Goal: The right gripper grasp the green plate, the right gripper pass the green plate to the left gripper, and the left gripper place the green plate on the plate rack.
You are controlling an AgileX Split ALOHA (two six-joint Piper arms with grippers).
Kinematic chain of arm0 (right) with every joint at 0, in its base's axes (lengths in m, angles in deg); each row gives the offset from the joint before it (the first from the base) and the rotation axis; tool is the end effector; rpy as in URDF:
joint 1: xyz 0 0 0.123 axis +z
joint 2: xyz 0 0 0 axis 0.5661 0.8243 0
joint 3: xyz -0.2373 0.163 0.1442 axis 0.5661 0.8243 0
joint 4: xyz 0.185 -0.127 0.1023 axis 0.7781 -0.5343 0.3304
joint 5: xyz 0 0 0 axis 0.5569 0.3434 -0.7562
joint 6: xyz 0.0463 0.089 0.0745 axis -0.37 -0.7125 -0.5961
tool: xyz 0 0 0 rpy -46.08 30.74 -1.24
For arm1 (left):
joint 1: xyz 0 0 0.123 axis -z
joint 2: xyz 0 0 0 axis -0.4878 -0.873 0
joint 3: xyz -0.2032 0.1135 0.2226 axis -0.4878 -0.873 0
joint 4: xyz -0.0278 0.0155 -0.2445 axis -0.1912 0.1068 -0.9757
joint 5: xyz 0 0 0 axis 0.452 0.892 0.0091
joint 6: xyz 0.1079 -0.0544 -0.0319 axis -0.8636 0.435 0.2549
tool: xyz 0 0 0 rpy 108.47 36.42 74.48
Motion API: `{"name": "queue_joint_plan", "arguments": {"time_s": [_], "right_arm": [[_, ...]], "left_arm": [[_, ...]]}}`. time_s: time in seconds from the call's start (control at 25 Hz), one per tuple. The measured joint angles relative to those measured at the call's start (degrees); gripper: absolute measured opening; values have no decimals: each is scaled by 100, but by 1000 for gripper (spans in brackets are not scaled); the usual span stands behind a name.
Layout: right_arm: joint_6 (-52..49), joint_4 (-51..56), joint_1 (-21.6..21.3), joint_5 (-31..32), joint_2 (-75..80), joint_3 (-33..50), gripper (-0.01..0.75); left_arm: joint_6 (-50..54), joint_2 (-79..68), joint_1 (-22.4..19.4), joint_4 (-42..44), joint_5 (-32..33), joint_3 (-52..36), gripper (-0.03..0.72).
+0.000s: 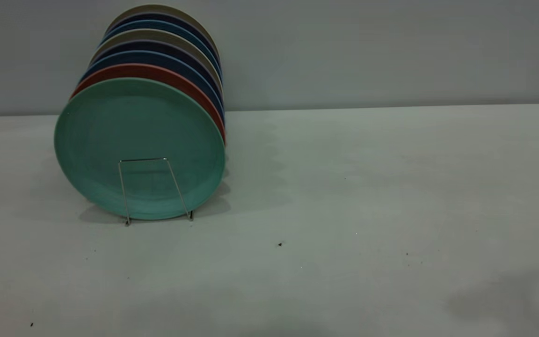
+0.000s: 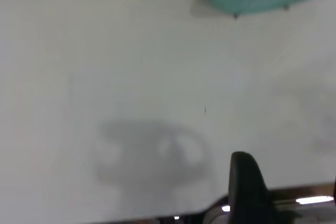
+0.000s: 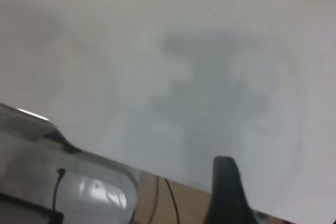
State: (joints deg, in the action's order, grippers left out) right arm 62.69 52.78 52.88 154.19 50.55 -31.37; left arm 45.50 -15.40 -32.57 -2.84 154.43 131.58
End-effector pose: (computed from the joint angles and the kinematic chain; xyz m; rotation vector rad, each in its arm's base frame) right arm 0.2057 0.0675 0.3423 -0.5333 2.7436 0.0522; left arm 0.1436 -0.0021 0.3793 0.0485 2.4904 -0.0503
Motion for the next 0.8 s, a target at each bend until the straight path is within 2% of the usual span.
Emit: {"name": "queue_joint_plan", "arguments": {"time_s": [0.36,0.6,0.8], "right_arm": [[57,87,0,89,-2737,1673,525],[297,112,0,79,-4203,2626,525],[308,435,0,-348,-5285,3503,525]], "left_arm": [[141,2452,0,18,-221,-1944,423],[379,3748,0,18,-226,-2660,424],[198,4520,0,12,-111,-3094,424]]}}
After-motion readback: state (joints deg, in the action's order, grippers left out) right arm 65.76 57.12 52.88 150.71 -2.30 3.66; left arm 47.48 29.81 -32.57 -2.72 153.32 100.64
